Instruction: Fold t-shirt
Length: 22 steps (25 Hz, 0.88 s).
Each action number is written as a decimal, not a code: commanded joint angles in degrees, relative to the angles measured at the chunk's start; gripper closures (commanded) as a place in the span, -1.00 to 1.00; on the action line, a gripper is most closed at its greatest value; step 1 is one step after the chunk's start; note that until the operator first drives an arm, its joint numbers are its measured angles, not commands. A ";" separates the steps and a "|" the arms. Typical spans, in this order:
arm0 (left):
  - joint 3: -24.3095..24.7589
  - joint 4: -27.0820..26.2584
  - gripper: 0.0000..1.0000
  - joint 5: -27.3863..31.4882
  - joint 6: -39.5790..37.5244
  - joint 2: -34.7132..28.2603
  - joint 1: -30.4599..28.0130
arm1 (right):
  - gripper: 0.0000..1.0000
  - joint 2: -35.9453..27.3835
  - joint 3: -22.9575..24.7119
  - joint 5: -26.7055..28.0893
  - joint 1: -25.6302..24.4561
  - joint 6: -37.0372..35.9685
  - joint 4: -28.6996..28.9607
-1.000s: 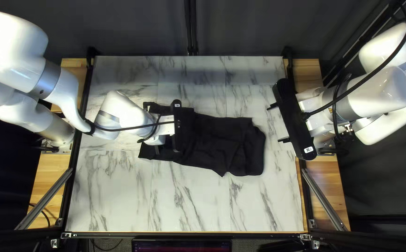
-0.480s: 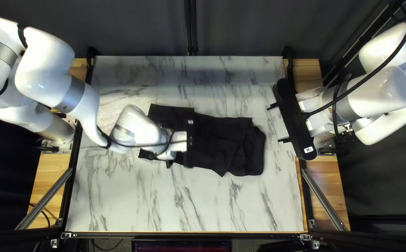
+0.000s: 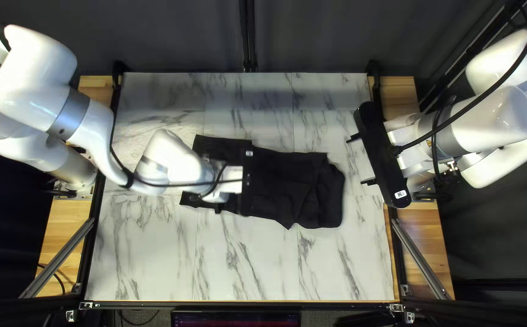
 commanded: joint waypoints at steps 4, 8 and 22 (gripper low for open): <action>-2.82 -0.41 -1.00 -2.78 -2.59 5.26 -2.31 | -1.00 0.00 0.00 0.00 0.00 0.00 0.00; -6.01 -1.93 -1.00 -1.74 -1.46 6.86 -4.17 | -1.00 0.00 0.00 0.00 0.00 0.00 0.00; 10.47 2.34 -1.00 4.63 -1.96 -15.12 -1.96 | -1.00 0.00 0.00 0.00 0.00 0.00 0.00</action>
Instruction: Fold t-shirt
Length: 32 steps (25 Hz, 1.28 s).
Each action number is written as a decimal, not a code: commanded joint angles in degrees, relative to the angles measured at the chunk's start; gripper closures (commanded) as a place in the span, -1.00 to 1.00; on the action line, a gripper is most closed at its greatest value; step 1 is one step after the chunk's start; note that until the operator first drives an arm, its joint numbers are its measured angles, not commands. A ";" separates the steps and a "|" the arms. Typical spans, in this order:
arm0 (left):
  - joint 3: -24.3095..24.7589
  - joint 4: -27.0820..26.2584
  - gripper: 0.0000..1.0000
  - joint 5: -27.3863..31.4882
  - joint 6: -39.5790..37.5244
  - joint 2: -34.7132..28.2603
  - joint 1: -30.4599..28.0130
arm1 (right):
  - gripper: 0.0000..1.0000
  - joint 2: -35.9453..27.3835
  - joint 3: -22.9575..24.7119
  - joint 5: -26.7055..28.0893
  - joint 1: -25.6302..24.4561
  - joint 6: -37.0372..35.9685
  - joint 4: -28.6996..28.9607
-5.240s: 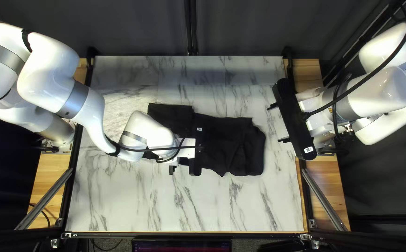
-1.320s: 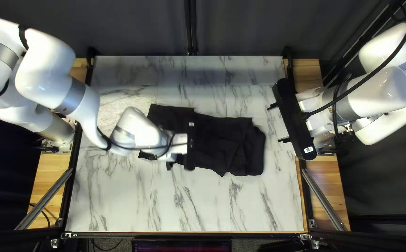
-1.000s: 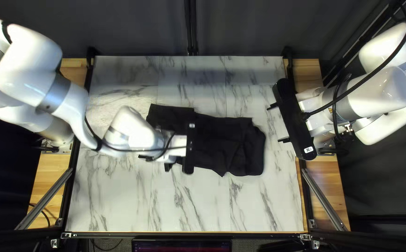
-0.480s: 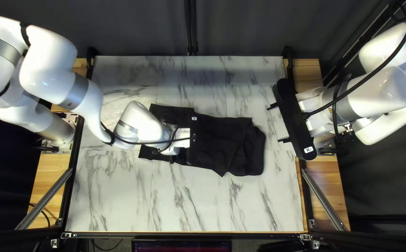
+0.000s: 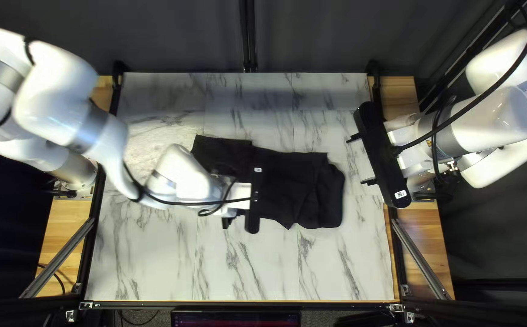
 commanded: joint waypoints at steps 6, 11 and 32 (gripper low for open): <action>9.47 0.58 -1.00 -8.33 -0.99 0.41 5.81 | -1.00 0.00 0.00 0.00 0.00 0.00 0.00; 9.91 -0.45 -1.00 -10.04 -1.33 4.29 7.30 | -1.00 0.00 0.00 0.00 0.00 0.00 0.00; 8.14 -3.40 -1.00 -2.06 6.35 -3.17 8.40 | -1.00 0.00 0.00 0.00 0.00 0.00 0.00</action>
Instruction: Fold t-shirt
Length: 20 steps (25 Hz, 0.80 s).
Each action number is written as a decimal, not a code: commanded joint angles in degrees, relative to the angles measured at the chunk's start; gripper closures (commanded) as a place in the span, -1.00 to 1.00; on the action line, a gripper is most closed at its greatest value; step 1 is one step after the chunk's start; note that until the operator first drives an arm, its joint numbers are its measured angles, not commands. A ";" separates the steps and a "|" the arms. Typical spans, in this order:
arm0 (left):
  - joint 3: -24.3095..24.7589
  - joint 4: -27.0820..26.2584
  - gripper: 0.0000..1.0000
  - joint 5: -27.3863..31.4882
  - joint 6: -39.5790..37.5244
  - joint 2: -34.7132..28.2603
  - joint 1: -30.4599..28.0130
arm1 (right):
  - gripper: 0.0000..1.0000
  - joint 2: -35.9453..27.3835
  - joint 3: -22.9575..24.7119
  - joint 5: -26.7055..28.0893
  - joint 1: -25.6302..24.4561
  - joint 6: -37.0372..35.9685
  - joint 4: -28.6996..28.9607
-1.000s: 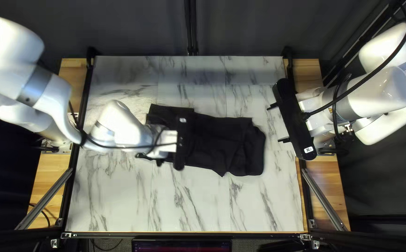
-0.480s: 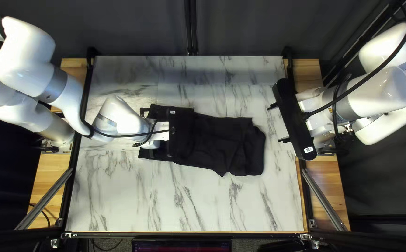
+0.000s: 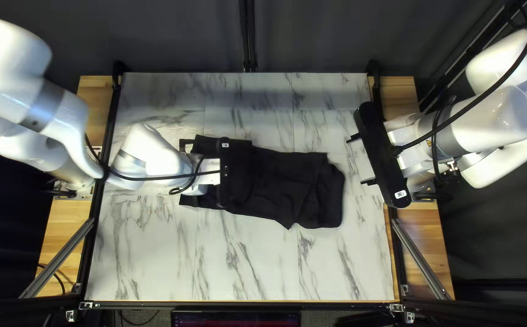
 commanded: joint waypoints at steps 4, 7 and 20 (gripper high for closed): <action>4.94 -1.08 -1.00 -6.97 2.68 1.86 3.73 | -1.00 0.00 0.00 0.00 0.00 0.00 0.00; 6.49 -1.80 -1.00 -9.08 3.91 3.04 5.35 | -1.00 0.00 0.00 0.00 0.00 0.00 0.00; 6.11 -5.17 -1.00 -5.72 6.70 0.21 4.34 | -1.00 0.00 0.00 0.00 0.00 0.00 0.00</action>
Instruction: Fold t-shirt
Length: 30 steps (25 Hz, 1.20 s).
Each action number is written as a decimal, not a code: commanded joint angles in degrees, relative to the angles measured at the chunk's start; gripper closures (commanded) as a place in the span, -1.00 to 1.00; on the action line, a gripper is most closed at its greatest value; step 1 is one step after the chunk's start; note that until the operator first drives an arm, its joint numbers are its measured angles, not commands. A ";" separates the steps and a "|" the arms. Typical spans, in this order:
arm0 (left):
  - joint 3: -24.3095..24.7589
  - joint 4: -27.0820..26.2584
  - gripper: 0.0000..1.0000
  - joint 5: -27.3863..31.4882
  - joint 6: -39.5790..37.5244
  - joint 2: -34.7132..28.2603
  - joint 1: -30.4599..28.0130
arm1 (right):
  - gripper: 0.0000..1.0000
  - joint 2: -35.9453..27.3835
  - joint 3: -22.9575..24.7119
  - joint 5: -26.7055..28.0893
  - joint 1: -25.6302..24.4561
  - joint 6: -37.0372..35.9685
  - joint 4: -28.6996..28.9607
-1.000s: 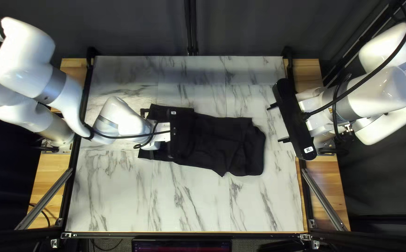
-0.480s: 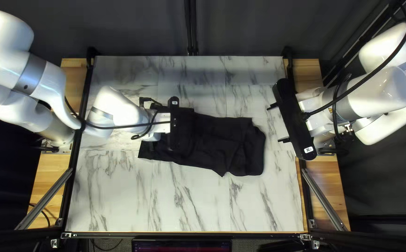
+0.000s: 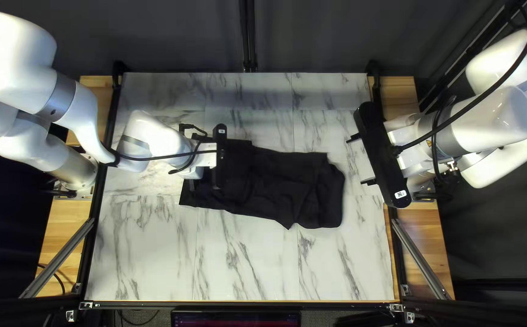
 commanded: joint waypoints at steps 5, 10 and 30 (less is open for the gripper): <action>-1.50 -3.81 -1.00 13.04 2.41 -15.73 -5.71 | -1.00 0.00 0.00 0.00 0.00 0.00 0.00; -2.09 -8.20 -1.00 19.92 8.35 -25.11 -5.63 | -1.00 0.00 0.00 0.00 0.00 0.00 0.00; -9.97 -28.93 -1.00 52.44 26.11 -56.26 4.07 | -1.00 0.00 0.00 0.00 0.00 0.00 0.00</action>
